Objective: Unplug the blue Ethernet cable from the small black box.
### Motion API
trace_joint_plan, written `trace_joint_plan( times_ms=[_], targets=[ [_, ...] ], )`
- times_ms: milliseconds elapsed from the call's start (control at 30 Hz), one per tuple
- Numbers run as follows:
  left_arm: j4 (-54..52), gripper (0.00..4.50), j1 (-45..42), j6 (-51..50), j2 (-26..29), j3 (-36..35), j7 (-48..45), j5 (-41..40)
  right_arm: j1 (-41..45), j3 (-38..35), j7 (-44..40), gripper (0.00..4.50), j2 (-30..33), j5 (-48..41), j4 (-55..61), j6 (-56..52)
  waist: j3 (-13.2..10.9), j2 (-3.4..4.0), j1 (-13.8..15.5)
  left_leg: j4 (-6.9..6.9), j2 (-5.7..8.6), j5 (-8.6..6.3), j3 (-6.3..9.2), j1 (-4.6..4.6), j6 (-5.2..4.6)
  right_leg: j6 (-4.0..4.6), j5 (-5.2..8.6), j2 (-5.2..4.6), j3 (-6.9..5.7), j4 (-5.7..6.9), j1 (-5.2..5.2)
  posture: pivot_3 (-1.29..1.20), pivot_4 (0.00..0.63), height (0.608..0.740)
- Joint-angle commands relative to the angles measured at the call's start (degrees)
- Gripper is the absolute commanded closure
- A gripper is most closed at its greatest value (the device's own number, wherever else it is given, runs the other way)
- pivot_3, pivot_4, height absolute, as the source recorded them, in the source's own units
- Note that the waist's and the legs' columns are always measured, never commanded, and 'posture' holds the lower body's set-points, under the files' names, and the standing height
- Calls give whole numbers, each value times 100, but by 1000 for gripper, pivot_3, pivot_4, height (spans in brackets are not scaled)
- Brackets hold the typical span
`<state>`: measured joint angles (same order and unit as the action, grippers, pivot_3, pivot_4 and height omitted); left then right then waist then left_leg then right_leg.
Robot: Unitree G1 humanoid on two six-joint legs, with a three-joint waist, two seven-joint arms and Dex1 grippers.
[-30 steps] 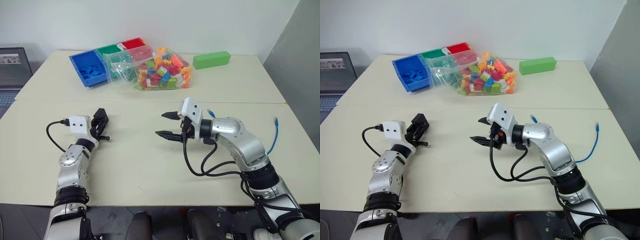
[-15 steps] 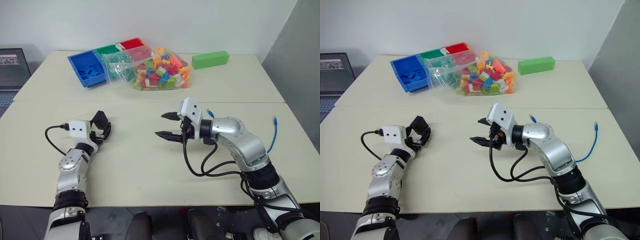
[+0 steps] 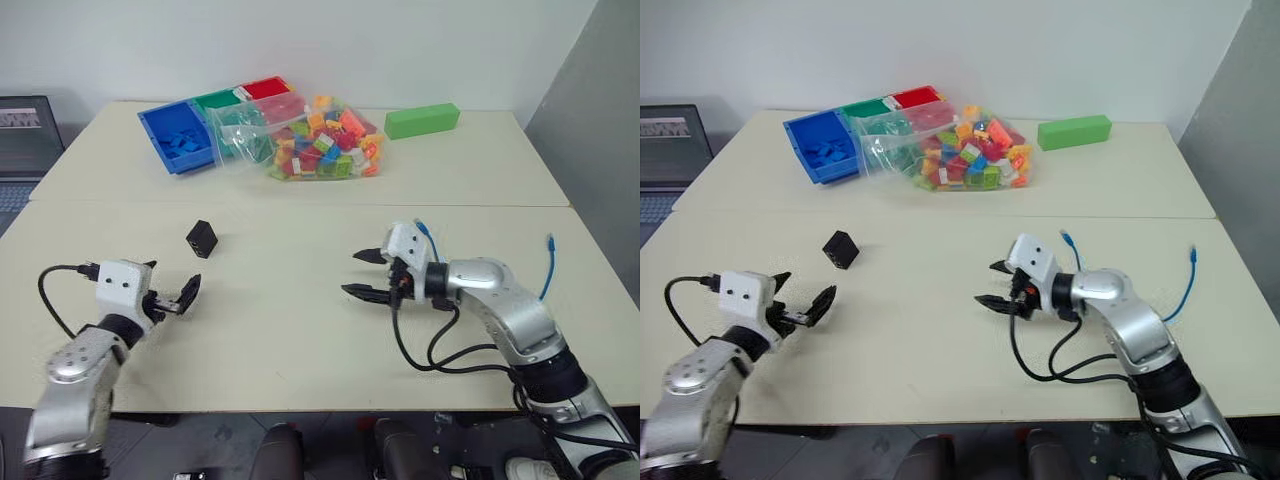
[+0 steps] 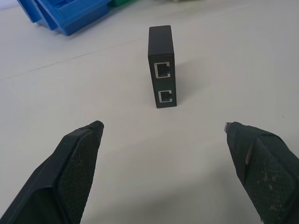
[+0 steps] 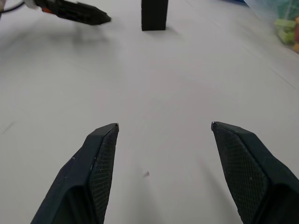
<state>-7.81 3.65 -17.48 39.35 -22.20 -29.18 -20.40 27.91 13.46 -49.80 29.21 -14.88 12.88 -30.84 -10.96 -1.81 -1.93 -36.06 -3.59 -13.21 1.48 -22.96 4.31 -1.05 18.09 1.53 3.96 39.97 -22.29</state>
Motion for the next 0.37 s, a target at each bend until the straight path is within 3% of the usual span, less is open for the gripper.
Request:
trace_joint_plan(
  times_ms=[33,367],
  targets=[
    [-660,70,109,-534,514,-478,-630,-576,19,-527,-344,1128,331,-286,18,258,0,0,-2,0,0,0,-1,1,0,0,0,0,1,-1,0,0,150,740],
    [-758,70,54,-824,752,-788,-1272,-1069,218,-881,-837,1128,839,-514,-467,286,-1,2,-7,2,-2,-1,-5,3,-1,0,2,2,7,-1,-1,0,150,740]
  ],
)
